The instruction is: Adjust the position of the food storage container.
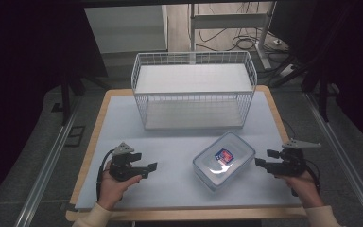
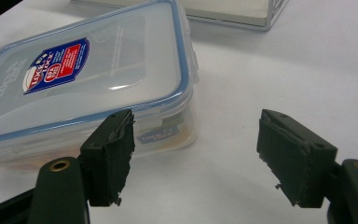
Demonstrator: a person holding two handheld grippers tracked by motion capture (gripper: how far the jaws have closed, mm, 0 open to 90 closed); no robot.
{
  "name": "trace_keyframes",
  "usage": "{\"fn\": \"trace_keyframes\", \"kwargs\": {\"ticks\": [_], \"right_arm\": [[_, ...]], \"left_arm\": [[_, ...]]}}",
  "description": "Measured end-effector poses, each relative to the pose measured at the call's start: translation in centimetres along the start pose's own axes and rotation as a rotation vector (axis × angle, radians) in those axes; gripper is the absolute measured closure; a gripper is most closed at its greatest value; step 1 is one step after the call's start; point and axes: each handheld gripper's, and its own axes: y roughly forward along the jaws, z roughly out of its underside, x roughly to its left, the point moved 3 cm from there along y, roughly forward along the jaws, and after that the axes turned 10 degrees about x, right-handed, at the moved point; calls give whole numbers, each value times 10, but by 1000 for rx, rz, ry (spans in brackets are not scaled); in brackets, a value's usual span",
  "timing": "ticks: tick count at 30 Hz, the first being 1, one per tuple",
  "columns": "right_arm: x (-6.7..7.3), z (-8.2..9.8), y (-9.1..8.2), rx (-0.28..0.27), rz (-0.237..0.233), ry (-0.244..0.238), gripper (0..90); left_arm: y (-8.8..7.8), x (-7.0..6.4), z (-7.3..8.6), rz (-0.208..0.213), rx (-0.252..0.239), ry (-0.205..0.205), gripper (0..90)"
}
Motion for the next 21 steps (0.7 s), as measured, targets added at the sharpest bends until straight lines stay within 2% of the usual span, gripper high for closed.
{"fn": "trace_keyframes", "kwargs": {"ticks": [7, 11, 14, 21], "right_arm": [[-2, 1, -2, -5, 3, 1, 257], [-5, 4, -3, 0, 21, -1, 249], [-7, 2, -4, 8, 43, -11, 246], [-4, 2, -7, 10, 54, -13, 243]], "left_arm": [[-4, 0, -2, -21, -17, -1, 188], [-6, 1, -2, -35, -24, 1, 186], [-7, 2, 1, -58, -16, 21, 181], [-10, 4, 2, -46, -24, 15, 179]]}}
